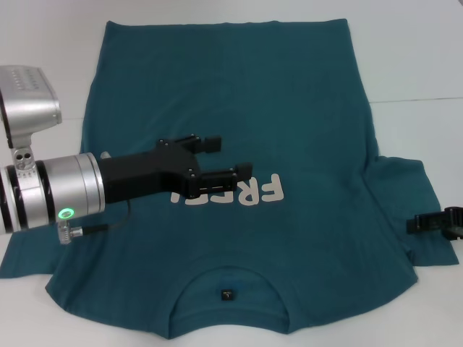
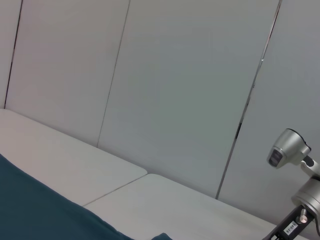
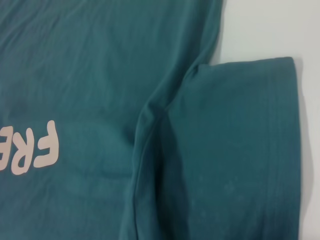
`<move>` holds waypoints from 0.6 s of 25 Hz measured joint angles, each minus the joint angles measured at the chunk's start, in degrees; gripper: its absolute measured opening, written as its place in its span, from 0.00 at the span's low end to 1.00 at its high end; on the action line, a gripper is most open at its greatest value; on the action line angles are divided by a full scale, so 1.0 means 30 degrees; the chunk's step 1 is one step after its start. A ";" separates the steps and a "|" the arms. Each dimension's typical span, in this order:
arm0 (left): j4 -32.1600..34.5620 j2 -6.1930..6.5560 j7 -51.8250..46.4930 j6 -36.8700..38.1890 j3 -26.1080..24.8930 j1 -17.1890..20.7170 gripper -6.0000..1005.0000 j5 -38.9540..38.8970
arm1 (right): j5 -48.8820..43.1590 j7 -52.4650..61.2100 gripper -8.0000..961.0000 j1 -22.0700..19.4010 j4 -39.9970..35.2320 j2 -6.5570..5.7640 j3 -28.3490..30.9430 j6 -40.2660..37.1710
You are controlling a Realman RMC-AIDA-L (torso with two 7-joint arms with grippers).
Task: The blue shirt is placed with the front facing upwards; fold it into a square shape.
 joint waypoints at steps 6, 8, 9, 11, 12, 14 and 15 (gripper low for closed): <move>0.0013 0.0000 0.0007 0.0000 0.0000 -0.0002 0.87 0.0000 | 0.0032 -0.0041 0.98 0.0115 0.0142 0.0040 -0.0011 0.0016; 0.0014 0.0000 0.0007 0.0000 0.0000 -0.0005 0.87 -0.0001 | 0.0053 -0.0058 0.97 0.0130 0.0145 0.0090 -0.0015 0.0020; 0.0013 0.0000 0.0007 0.0000 0.0000 -0.0006 0.87 -0.0001 | 0.0059 -0.0066 0.96 0.0145 0.0146 0.0114 -0.0016 0.0021; 0.0013 0.0000 0.0007 0.0000 0.0000 -0.0007 0.87 -0.0001 | 0.0105 -0.0118 0.94 0.0168 0.0153 0.0158 -0.0022 0.0028; 0.0012 0.0000 0.0008 0.0000 0.0001 -0.0006 0.87 0.0000 | 0.0163 -0.0165 0.93 0.0173 0.0167 0.0180 -0.0025 0.0031; 0.0013 0.0000 0.0008 0.0000 0.0000 -0.0006 0.87 -0.0001 | 0.0259 -0.0238 0.91 0.0173 0.0196 0.0200 -0.0028 0.0033; 0.0013 0.0000 0.0008 0.0000 0.0000 -0.0004 0.87 0.0000 | 0.0285 -0.0251 0.90 0.0175 0.0210 0.0203 -0.0029 0.0034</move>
